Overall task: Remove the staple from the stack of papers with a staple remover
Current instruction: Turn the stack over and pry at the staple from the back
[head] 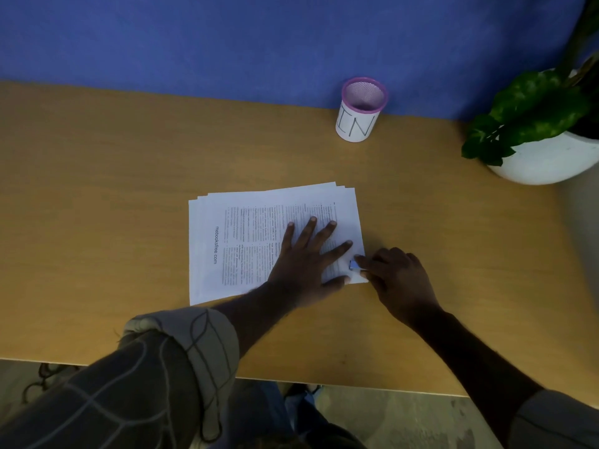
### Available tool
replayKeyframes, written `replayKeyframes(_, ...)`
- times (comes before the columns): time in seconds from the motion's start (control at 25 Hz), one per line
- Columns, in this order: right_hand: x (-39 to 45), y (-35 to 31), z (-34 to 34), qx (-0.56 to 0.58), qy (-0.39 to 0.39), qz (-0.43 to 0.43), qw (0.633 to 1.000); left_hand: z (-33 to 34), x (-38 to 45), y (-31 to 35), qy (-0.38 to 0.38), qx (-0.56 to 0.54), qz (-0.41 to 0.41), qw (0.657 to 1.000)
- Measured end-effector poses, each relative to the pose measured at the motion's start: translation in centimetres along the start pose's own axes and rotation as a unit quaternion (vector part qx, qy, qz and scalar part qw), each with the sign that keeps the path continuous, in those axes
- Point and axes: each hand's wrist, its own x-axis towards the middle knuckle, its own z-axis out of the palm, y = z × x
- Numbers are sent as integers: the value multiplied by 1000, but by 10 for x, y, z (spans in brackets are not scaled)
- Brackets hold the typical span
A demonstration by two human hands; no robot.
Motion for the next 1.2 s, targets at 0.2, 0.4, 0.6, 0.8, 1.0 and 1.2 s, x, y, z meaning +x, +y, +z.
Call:
replayKeyframes(0.2,-3,-6,0,1,0,3,1000,5,-1,-1,18,13,10,1000)
replayKeyframes(0.4,3,-7,2,-2,-8,-8,1000,7,0,-1,19,11,7,1000)
replayKeyframes(0.6,9,-2,0,-19,-6,-45,999,5,0,-1,16,7,6,1000)
replayKeyframes(0.8,17,4,-3,-14,-14,-104,994,3,0,-1,11,9,5,1000)
replayKeyframes(1.0,22,12,-7,-13,-33,-113,993,4,-1,-1,20,13,13,1000)
replayKeyframes(1.2,18,14,-5,-1,-18,-97,995,5,-1,-1,28,18,17,999)
